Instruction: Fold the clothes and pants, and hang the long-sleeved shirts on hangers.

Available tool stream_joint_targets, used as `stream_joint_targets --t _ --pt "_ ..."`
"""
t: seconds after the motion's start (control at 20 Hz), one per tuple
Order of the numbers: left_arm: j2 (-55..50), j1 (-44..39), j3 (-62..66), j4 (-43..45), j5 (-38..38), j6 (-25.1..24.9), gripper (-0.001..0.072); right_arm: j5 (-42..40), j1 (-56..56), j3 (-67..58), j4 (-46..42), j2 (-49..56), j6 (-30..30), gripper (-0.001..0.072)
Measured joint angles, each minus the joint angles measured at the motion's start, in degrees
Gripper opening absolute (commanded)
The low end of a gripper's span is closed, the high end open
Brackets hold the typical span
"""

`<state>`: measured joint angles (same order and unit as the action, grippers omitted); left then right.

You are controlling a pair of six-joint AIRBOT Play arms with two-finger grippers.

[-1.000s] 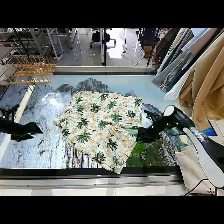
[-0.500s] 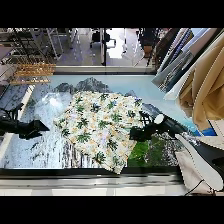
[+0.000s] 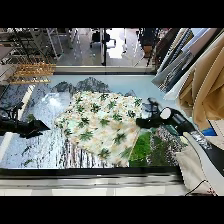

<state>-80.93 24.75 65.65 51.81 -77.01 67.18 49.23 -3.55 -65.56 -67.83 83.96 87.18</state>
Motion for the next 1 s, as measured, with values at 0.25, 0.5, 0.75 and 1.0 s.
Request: stream_joint_targets --t 0.25,0.5,0.75,1.0 --pt "-1.09 -2.27 -0.24 -0.17 3.39 1.18 0.0581 -8.02 5.75 -1.42 -3.65 2.01 3.3 0.0659" --pt "-4.76 -5.77 -1.03 -0.46 5.77 2.32 0.0581 5.68 13.75 2.05 -0.39 0.0 -4.15 0.0628" --pt "-8.79 -7.72 -1.25 -7.63 11.39 3.15 0.0581 18.8 19.71 17.77 12.46 -8.13 -14.25 0.0636" --pt "-12.44 -10.14 -1.25 -11.91 16.24 3.39 0.0582 18.78 17.53 29.86 26.14 -10.71 -20.0 0.0635"
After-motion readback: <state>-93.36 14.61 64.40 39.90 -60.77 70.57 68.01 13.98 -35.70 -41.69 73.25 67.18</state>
